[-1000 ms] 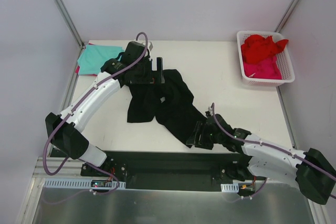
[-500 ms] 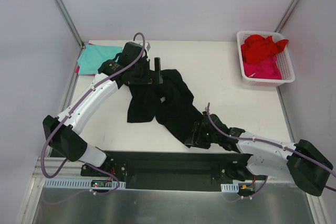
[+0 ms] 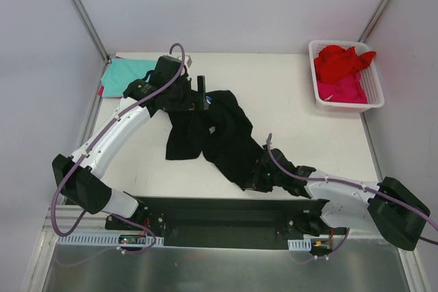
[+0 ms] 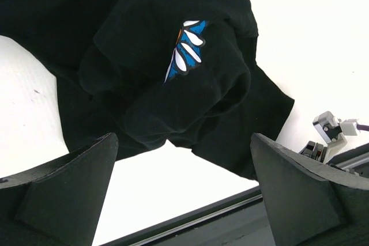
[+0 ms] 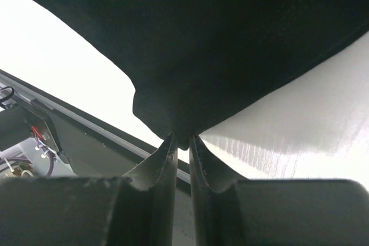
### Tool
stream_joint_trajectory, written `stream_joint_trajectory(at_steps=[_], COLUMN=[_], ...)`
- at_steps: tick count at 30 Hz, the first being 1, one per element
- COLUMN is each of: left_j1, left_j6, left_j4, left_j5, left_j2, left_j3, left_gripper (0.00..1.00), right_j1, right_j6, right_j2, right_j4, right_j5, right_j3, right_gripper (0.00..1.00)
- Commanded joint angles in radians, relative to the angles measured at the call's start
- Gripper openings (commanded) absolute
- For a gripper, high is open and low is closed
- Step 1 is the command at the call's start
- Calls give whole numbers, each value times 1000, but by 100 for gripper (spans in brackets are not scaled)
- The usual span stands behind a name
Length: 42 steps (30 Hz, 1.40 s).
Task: Fold and stack the t-shirts
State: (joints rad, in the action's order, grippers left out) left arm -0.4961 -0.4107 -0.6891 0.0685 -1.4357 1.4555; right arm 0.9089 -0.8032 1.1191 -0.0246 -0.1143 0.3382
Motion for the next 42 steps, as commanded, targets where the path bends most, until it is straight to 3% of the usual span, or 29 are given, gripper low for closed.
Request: stream_joint_trajectory(at_steps=[1,7,13,21,25,28,32,35,37,38,42], left_j1=[7,7,7,8,7,5,5,5,5,5,5], left_j6=[12,6,-4,-7,-16,-26,-22,-22,-23,-26,-39], left_j4=[0,2,17,26,26,31,33,33,33,33,33], left_j5=[-2,-1,8,13,31,45,42,42,44,47,59], left_j2=[40,46,43,44,40,43,57,70,78,81,92], left_j3=[-12,-29,-50,-60,-53,-63,-78,-83,-87,-86,-92], left_gripper=[99,99,99,99,99,99,99,99,99,99,99], right_j1=[7,22,57,61,48,26,-73,-148,-188,-208,-286], right_j6=[4,59,162,461,651,824,1007,1142,1194,1196,1104], right_j2=[-28,-88,-189,-265,-222,-239,-234,-210,-152,-116,22], right_j4=[20,182,466,871,893,731,454,275,238,233,224], right_j5=[53,157,341,666,861,907,789,549,398,342,125], right_j3=[7,47,177,577,780,838,938,1042,1135,1267,1566], right_gripper=[13,1,1,1,1,1,1,1,0,0,0])
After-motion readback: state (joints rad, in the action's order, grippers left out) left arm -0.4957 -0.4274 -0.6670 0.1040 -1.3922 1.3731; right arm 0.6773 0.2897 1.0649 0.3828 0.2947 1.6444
